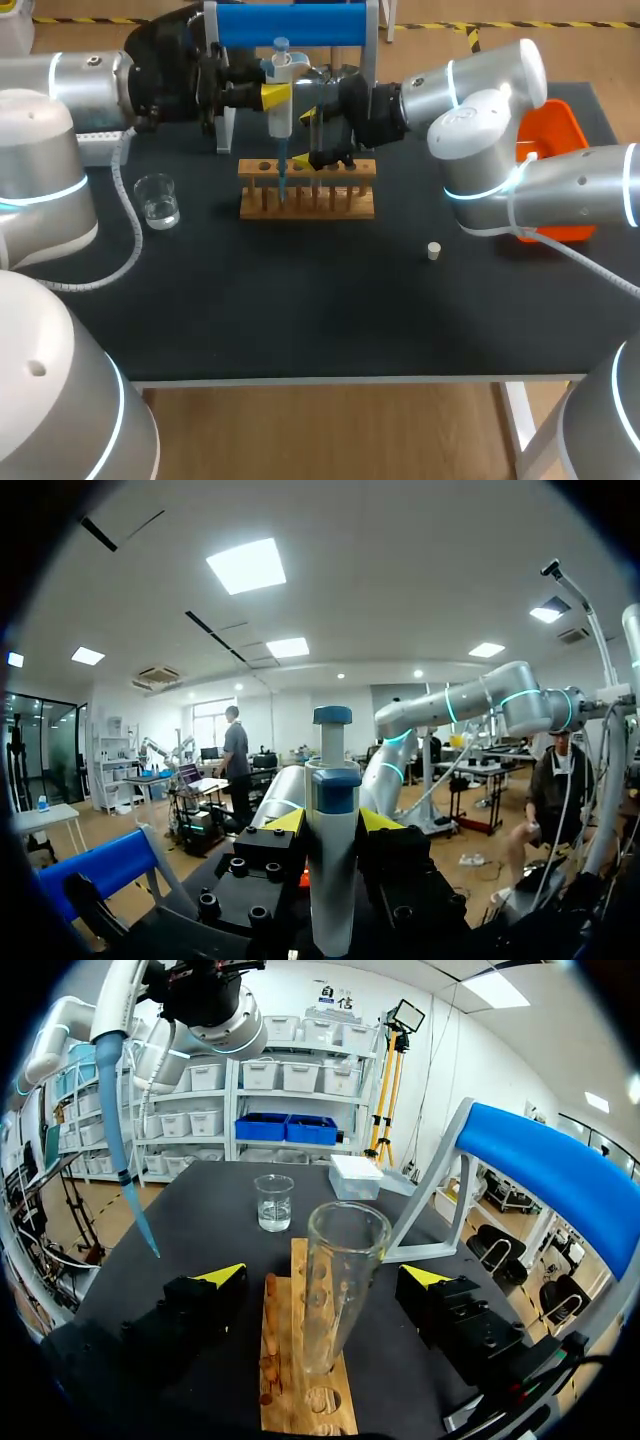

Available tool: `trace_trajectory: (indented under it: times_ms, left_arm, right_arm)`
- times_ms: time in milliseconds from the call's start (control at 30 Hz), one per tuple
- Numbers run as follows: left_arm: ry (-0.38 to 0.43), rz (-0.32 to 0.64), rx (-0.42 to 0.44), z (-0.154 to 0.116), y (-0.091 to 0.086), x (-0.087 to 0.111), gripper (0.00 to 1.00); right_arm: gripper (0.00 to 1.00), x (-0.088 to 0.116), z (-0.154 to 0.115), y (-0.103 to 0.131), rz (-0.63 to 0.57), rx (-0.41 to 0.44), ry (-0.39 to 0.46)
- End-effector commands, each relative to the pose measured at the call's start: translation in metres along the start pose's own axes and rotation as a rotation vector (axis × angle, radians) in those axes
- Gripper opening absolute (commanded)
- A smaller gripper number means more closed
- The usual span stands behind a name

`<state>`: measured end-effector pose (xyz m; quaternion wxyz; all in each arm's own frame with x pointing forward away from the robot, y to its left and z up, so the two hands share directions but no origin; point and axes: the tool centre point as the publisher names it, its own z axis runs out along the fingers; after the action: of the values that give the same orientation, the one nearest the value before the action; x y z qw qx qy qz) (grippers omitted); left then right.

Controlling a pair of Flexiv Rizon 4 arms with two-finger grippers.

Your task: Invert the test tube, pick up the pipette, mount the tip to pipette, aspirate from beaker and dispense into the tube, eject the tip, return the pipette, and cap with the stopper.

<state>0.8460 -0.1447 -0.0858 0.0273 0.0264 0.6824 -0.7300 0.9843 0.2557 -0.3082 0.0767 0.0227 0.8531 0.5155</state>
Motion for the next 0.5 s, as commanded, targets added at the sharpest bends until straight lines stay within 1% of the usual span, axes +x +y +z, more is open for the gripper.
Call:
trace_trajectory:
  times_ms: [33, 167, 267, 500]
  left_arm:
    - [0.01, 0.007, 0.021, 0.014, 0.009, -0.002, 0.0]
    - [0.019, 0.014, 0.036, 0.023, 0.011, 0.002, 0.0]
    - [0.036, 0.01, 0.032, 0.031, 0.013, 0.004, 0.0]
    - [0.054, -0.004, 0.017, 0.037, 0.016, 0.009, 0.0]
  right_arm:
    - [1.0, 0.0, 0.0, 0.0, 0.0, 0.002, 0.0]
    - [1.0, 0.0, 0.0, 0.0, 0.0, 0.002, 0.0]
    - [1.0, 0.0, 0.0, 0.0, 0.0, 0.002, 0.0]
    - [1.0, 0.0, 0.0, 0.0, 0.0, 0.002, 0.0]
